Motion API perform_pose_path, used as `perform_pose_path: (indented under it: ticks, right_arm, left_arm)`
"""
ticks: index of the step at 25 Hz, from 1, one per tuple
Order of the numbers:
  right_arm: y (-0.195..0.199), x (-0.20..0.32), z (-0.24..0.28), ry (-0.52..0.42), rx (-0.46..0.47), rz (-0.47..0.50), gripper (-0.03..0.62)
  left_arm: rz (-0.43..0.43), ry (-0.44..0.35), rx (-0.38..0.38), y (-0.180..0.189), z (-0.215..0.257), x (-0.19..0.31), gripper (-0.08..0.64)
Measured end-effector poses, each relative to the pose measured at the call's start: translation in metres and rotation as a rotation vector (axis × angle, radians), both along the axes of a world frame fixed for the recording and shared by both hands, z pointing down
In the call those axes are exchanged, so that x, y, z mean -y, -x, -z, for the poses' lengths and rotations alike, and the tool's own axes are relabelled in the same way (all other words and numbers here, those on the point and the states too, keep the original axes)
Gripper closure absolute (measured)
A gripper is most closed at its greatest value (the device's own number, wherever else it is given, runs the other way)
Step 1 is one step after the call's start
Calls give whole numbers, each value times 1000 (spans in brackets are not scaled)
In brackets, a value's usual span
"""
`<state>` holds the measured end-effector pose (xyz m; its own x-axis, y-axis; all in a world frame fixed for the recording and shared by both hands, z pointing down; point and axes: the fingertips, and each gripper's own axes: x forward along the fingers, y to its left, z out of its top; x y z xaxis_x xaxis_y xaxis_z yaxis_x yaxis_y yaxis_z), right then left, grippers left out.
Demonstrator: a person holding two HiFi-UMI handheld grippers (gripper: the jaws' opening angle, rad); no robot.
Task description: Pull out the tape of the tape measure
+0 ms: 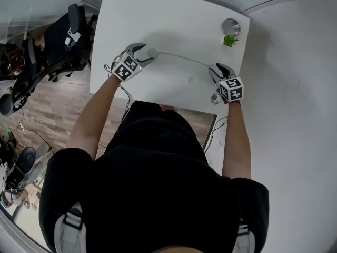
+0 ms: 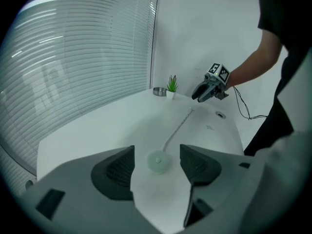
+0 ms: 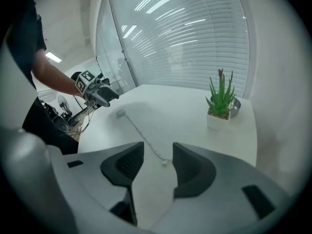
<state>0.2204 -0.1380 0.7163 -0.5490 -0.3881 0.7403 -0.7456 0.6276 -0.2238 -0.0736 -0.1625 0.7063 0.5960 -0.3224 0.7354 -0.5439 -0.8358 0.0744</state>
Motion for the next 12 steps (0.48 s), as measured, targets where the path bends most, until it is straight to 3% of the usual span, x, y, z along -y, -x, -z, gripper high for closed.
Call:
perform_pose_path:
  ticks: [7, 12]
  right_arm:
    - [31, 3, 61, -173, 84, 37, 402]
    - [59, 4, 120, -288, 199, 44, 402]
  left_arm:
    - [63, -108, -113, -10, 70, -4, 258]
    - [119, -188, -221, -18, 125, -10, 286]
